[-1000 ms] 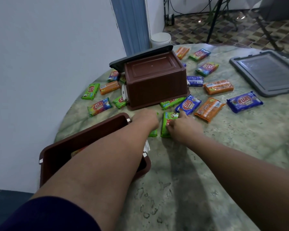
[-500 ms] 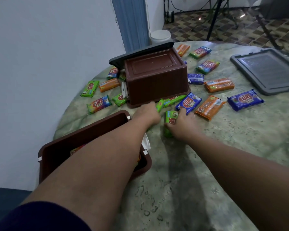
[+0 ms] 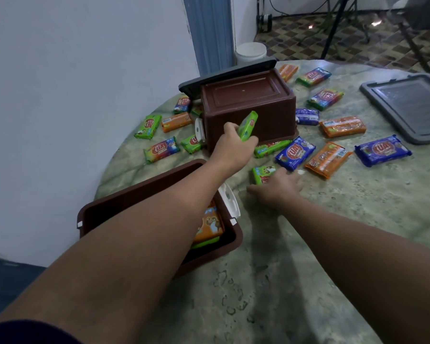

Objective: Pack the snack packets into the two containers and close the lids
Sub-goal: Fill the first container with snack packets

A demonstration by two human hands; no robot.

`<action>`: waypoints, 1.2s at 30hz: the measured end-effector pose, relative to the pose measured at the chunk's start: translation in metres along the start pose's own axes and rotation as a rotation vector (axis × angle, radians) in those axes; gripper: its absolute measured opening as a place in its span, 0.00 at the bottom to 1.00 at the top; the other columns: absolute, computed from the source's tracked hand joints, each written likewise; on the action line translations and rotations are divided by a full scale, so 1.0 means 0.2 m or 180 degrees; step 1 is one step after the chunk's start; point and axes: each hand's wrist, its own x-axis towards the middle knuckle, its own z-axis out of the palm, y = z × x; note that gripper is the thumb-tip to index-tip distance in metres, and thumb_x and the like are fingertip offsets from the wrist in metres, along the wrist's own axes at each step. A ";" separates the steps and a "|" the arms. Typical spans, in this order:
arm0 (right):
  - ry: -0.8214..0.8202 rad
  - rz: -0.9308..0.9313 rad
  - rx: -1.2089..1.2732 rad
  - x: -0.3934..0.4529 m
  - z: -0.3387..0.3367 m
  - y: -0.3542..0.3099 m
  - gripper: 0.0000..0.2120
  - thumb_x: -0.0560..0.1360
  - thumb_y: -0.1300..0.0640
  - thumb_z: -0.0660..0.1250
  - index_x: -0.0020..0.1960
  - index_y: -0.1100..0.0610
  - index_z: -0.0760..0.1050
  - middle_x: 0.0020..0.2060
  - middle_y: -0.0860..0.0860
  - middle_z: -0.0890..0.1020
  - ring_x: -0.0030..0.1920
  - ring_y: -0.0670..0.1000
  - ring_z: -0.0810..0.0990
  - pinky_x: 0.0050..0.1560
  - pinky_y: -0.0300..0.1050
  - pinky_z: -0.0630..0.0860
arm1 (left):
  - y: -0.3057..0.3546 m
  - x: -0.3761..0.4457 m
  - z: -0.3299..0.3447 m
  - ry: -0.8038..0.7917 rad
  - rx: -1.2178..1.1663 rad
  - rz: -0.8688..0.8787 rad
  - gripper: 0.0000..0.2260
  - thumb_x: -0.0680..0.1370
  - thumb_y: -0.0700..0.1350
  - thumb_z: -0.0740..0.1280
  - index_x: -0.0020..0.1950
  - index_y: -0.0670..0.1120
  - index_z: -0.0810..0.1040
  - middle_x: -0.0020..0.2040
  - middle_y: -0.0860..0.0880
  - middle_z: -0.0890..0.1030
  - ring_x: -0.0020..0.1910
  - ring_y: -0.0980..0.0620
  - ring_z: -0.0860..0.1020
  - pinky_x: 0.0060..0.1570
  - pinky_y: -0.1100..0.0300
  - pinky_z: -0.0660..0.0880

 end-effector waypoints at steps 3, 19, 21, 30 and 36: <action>0.0113 -0.0149 0.0184 -0.04 -0.02 -0.06 0.51 0.68 0.37 0.77 0.77 0.60 0.56 0.74 0.62 0.60 0.73 0.64 0.61 0.70 0.57 0.67 | 0.02 -0.04 -0.07 0.0092 -0.0027 0.0108 0.17 0.79 0.55 0.65 0.63 0.49 0.67 0.50 0.51 0.76 0.43 0.58 0.74 0.35 0.61 0.64; 0.0364 -0.1239 0.0587 -0.45 -0.07 -0.44 0.50 0.64 0.33 0.76 0.74 0.58 0.60 0.67 0.59 0.65 0.67 0.62 0.68 0.68 0.57 0.69 | -0.19 -0.35 -0.49 0.0811 -0.0128 0.0016 0.15 0.80 0.53 0.64 0.63 0.49 0.67 0.55 0.50 0.77 0.52 0.51 0.76 0.48 0.57 0.67; 0.0345 -0.1377 0.0604 -0.49 -0.04 -0.46 0.48 0.64 0.34 0.76 0.73 0.57 0.61 0.66 0.58 0.65 0.67 0.62 0.67 0.67 0.56 0.69 | -0.25 -0.39 -0.55 0.0848 -0.0125 -0.0022 0.17 0.80 0.54 0.64 0.65 0.49 0.66 0.57 0.51 0.75 0.55 0.51 0.75 0.52 0.58 0.66; 0.0265 -0.2351 -0.0042 -0.61 0.12 -0.45 0.48 0.64 0.42 0.77 0.76 0.54 0.59 0.64 0.56 0.63 0.65 0.60 0.64 0.70 0.53 0.65 | -0.60 -0.63 -0.72 0.0696 -0.0122 -0.0202 0.25 0.77 0.62 0.63 0.68 0.51 0.63 0.67 0.47 0.74 0.64 0.48 0.75 0.64 0.48 0.72; 0.0235 -0.3062 -0.1111 -0.60 0.19 -0.40 0.48 0.64 0.39 0.75 0.77 0.52 0.59 0.62 0.54 0.64 0.64 0.58 0.65 0.68 0.52 0.66 | -0.81 -0.75 -0.71 0.0437 0.0784 -0.0155 0.31 0.77 0.58 0.66 0.74 0.51 0.58 0.71 0.43 0.66 0.69 0.45 0.69 0.70 0.48 0.67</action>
